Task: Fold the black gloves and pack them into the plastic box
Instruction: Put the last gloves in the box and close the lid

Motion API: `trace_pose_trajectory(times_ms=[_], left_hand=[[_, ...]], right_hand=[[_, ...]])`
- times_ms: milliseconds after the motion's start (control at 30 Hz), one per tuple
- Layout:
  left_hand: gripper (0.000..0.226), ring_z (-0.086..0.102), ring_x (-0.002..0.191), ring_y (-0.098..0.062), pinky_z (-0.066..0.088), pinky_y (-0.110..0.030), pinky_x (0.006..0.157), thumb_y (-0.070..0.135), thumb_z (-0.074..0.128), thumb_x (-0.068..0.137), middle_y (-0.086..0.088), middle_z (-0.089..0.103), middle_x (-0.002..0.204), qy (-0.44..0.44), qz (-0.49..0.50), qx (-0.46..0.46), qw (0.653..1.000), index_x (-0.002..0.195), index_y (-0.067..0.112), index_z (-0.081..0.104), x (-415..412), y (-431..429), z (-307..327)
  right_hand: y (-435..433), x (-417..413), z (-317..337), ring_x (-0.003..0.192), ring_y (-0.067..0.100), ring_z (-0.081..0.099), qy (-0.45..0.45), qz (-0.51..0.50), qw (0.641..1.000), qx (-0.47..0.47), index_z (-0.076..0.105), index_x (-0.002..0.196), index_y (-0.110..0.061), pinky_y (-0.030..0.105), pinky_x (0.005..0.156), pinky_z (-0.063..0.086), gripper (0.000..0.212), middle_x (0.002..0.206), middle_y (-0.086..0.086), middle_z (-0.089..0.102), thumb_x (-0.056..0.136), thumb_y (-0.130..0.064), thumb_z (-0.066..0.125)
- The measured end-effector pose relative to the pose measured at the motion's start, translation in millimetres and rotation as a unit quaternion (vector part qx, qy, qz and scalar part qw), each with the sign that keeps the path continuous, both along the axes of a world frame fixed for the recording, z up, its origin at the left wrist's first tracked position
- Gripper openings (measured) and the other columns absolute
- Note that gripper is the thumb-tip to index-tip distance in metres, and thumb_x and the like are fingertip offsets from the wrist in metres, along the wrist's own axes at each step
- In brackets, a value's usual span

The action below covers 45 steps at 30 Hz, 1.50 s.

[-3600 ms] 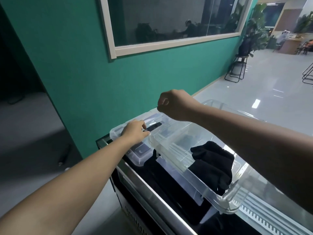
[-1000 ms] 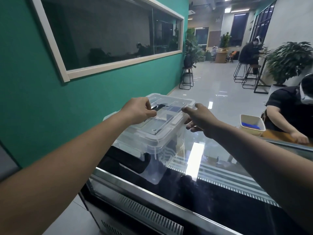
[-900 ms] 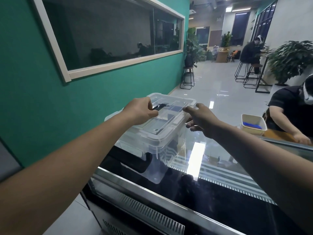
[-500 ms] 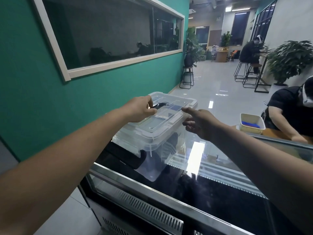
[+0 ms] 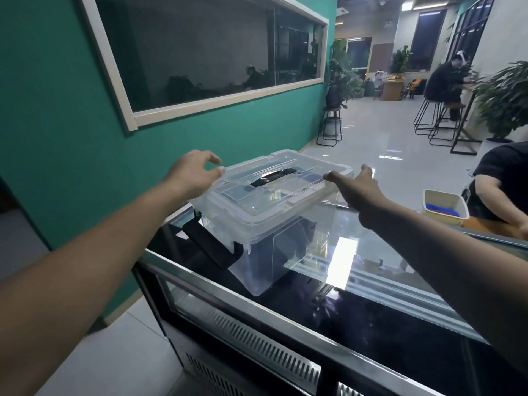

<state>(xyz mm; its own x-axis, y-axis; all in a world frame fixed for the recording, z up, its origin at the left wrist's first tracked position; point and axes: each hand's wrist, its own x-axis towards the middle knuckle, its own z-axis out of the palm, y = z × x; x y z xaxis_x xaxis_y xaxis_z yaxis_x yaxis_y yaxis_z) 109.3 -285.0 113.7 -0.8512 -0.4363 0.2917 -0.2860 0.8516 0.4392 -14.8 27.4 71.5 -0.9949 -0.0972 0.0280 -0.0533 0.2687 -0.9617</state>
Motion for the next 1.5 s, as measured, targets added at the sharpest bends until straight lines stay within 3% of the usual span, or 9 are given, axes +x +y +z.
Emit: trace_pose_trajectory(times_ms=[100,367,533,700,833,1000,1133,1400,1500], left_hand=[[0.034,0.055,0.14,-0.028,0.044,-0.045,0.112,0.05,0.066,0.103,-0.003,0.058,0.15,0.029,0.051,0.079,0.995,0.13,0.029,0.068,15.7,-17.8,-17.6],[0.069,0.063,0.104,-0.024,0.049,-0.045,0.093,0.078,0.068,0.07,-0.011,0.073,0.124,0.078,0.045,0.403,0.911,0.113,0.024,0.06,30.3,-17.1,-59.2],[0.018,0.053,0.06,-0.017,0.041,-0.035,0.067,0.025,0.052,0.101,0.001,0.062,0.065,0.115,0.038,0.435,0.892,0.085,0.018,0.056,23.3,-8.1,-65.2],[0.044,0.065,0.094,-0.028,0.052,-0.041,0.088,0.049,0.055,0.082,-0.008,0.07,0.107,0.117,0.057,0.406,0.905,0.113,0.019,0.061,22.3,-14.2,-74.8],[0.046,0.068,0.107,-0.027,0.052,-0.044,0.102,0.061,0.059,0.085,-0.006,0.073,0.117,0.098,0.041,0.377,0.92,0.115,0.026,0.062,16.4,-26.9,-75.6],[0.051,0.066,0.096,-0.021,0.055,-0.038,0.087,0.066,0.064,0.098,-0.006,0.072,0.117,0.105,0.065,0.318,0.94,0.117,0.018,0.063,7.0,-38.5,-67.3],[0.076,0.07,0.11,-0.032,0.056,-0.052,0.107,0.086,0.071,0.074,-0.006,0.074,0.116,0.107,0.115,0.316,0.936,0.108,0.018,0.065,-0.4,-53.1,-60.8],[0.134,0.07,0.118,-0.043,0.058,-0.054,0.103,0.111,0.062,0.038,-0.014,0.07,0.139,0.003,0.138,0.275,0.952,0.125,0.009,0.07,-23.6,-93.6,-43.8],[0.107,0.069,0.119,-0.043,0.056,-0.051,0.103,0.099,0.068,0.063,-0.017,0.07,0.138,-0.002,0.136,0.264,0.955,0.118,0.007,0.072,-22.1,-84.0,-37.9]], right_hand=[[4.3,-21.2,2.2,0.14,0.036,0.048,0.032,-0.012,0.999,0.026,0.028,0.166,-0.015,0.031,0.092,0.04,0.091,0.166,0.014,0.033,0.094,-0.049,0.074],[-3.9,-35.9,6.5,0.102,0.027,0.06,0.039,0.046,0.997,0.05,0.061,0.137,-0.005,0.04,0.089,0.052,0.054,0.129,0.015,0.064,0.096,-0.038,0.073],[-6.5,-38.1,2.2,0.109,0.031,0.066,0.022,0.064,0.997,0.029,0.062,0.127,-0.007,0.043,0.099,0.057,0.049,0.125,0.018,0.066,0.09,-0.035,0.079],[-4.2,-38.6,-2.3,0.113,0.035,0.066,0.018,0.07,0.997,0.035,0.058,0.126,-0.007,0.051,0.106,0.056,0.053,0.12,0.017,0.065,0.089,-0.038,0.08],[1.5,-37.9,-2.4,0.093,0.024,0.059,0.015,0.071,0.996,0.048,0.057,0.122,-0.007,0.037,0.078,0.05,0.056,0.116,0.016,0.064,0.086,-0.041,0.083],[9.6,-31.6,-1.5,0.083,0.02,0.056,0.023,0.081,0.993,0.077,0.058,0.121,-0.004,0.031,0.066,0.045,0.058,0.109,0.015,0.063,0.087,-0.045,0.082],[12.7,-18.9,-2.4,0.08,0.021,0.062,0.048,0.09,0.989,0.105,0.056,0.116,-0.006,0.03,0.061,0.048,0.06,0.107,0.014,0.066,0.086,-0.052,0.082],[11.3,5.7,4.5,0.074,0.031,0.063,0.041,0.144,0.969,0.195,0.048,0.112,-0.015,0.04,0.06,0.051,0.07,0.104,0.02,0.067,0.079,-0.067,0.082],[10.5,10.3,5.5,0.075,0.034,0.067,0.048,0.137,0.968,0.205,0.048,0.111,-0.015,0.043,0.062,0.054,0.072,0.102,0.02,0.067,0.078,-0.069,0.082]])
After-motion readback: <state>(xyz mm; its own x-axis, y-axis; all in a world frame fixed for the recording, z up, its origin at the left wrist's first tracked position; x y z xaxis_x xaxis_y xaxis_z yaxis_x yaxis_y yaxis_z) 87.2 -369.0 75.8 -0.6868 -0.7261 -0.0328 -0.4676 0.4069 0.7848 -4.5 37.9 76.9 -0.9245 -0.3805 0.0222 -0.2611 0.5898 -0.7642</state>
